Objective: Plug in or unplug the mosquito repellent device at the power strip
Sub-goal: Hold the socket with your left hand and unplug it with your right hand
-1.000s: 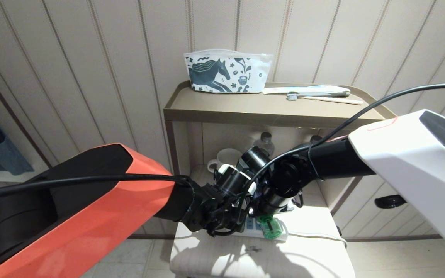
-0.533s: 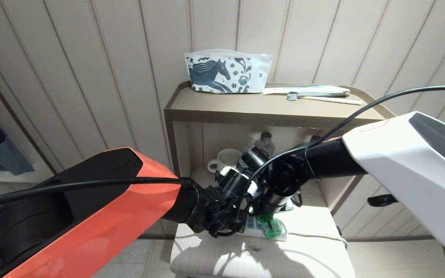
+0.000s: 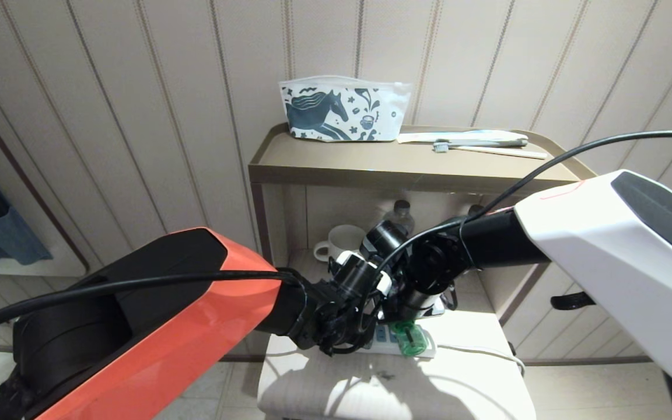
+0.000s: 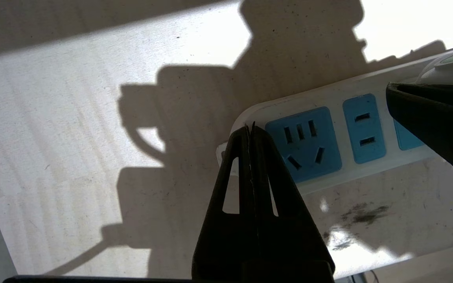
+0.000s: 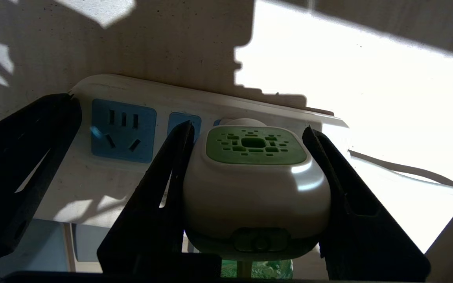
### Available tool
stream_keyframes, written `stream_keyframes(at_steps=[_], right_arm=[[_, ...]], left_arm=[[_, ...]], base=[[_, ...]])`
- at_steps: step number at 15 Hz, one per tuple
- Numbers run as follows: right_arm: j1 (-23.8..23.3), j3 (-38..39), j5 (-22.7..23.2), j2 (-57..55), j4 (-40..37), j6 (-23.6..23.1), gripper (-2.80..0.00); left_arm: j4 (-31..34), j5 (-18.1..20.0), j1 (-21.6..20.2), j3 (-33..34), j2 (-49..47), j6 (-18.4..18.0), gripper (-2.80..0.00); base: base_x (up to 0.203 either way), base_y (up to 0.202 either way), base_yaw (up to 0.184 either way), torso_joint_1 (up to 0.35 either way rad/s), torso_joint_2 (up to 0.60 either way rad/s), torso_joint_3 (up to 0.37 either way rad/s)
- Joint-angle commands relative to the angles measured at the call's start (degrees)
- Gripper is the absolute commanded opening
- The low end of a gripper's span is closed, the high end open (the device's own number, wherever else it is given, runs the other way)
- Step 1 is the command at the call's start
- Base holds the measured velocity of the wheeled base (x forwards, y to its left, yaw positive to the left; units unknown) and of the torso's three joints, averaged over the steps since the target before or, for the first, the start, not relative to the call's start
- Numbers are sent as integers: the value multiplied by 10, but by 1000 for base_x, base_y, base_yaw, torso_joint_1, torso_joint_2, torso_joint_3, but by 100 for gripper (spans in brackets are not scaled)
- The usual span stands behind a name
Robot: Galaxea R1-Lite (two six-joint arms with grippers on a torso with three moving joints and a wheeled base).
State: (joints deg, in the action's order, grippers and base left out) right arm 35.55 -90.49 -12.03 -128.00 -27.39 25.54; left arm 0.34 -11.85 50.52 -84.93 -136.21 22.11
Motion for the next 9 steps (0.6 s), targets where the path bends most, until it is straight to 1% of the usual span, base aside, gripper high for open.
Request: stream_keyframes(at_steps=[1, 3, 5, 9], right_arm=[[2, 1, 1, -4, -2, 1, -280], [2, 1, 1, -9, -2, 1, -280], [2, 0, 1, -9, -2, 2, -280], [4, -1, 3, 6, -2, 8, -280]], left_arm=[[-2, -1, 0, -1, -3, 2, -280], [-1, -1, 0, 1, 2, 3, -280], [-1, -3, 1, 0, 6, 13, -280], [-1, -3, 8, 1, 3, 13, -280]], base=[[0, 0, 0, 0, 0, 0], [0, 0, 0, 0, 0, 0], [0, 0, 0, 0, 0, 0], [0, 0, 0, 0, 0, 0]])
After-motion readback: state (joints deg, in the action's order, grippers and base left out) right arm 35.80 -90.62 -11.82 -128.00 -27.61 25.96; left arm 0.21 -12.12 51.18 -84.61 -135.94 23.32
